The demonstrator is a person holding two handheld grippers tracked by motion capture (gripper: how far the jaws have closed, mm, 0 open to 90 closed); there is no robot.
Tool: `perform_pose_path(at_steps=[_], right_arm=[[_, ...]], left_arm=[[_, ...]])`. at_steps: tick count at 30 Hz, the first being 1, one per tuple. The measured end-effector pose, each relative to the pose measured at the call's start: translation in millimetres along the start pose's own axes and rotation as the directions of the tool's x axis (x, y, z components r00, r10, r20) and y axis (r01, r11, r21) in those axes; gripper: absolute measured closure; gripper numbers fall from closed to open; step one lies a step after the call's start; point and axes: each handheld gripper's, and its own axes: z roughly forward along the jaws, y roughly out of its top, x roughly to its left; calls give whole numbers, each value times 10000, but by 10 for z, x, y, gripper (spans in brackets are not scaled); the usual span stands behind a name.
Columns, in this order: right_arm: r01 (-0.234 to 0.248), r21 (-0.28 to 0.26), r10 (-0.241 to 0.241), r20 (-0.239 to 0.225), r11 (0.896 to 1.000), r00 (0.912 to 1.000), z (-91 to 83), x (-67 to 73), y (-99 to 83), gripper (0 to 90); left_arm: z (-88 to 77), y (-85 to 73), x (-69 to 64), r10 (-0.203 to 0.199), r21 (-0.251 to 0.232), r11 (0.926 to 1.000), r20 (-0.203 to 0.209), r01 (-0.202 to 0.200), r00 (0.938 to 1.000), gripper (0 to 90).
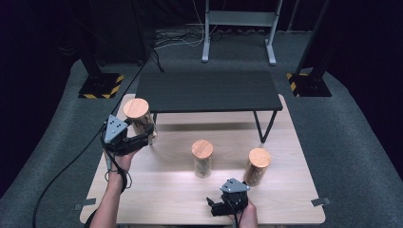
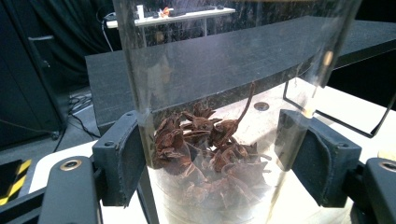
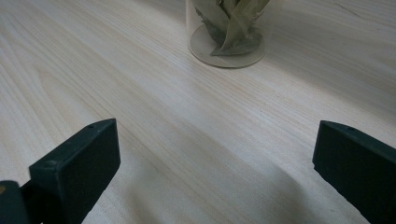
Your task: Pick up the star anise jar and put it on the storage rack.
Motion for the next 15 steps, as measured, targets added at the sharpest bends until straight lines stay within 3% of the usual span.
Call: perform_pose_path(at_steps=[15], right_arm=[[30, 26, -30, 4, 10000, 10000, 2, 2, 1, 0]], left_arm=[[-12, 121, 22, 72, -73, 9999, 27, -72, 10000, 252]])
